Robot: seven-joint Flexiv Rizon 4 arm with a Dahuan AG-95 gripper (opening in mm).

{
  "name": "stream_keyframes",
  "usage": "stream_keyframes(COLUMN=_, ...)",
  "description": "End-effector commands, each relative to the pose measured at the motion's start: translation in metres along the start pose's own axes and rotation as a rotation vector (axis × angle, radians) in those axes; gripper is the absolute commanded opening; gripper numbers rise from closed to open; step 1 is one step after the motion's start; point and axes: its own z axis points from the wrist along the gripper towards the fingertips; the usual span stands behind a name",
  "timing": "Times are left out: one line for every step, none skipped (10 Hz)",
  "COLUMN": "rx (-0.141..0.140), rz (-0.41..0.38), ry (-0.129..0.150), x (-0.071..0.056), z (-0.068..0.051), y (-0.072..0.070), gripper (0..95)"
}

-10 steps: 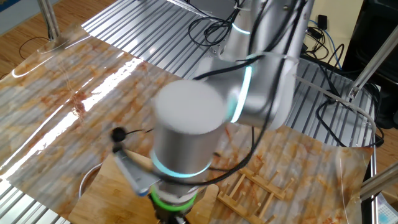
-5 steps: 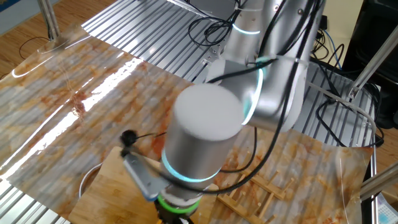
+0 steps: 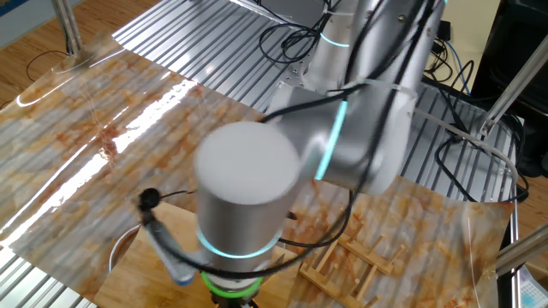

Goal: Chop the orange

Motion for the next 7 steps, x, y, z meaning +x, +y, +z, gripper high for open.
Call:
stream_keyframes(rx=0.013, rz=-0.001, ry=0.012, x=0.004, z=0.007, y=-0.002, gripper=0.0)
stream_keyframes(rx=0.021, rz=-0.003, ry=0.033, x=0.007, z=-0.011, y=-0.004, gripper=0.0)
stream_keyframes(rx=0.015, rz=0.002, ry=0.046, x=0.007, z=-0.019, y=-0.003, gripper=0.0)
stream_keyframes(rx=0.022, rz=-0.001, ry=0.041, x=0.009, z=-0.019, y=-0.003, gripper=0.0)
stream_keyframes(rx=0.02, rz=0.001, ry=0.039, x=0.009, z=-0.018, y=-0.003, gripper=0.0)
stream_keyframes(rx=0.019, rz=0.003, ry=0.039, x=0.009, z=-0.018, y=-0.003, gripper=0.0)
stream_keyframes(rx=0.019, rz=0.002, ry=0.039, x=0.009, z=-0.019, y=-0.003, gripper=0.0)
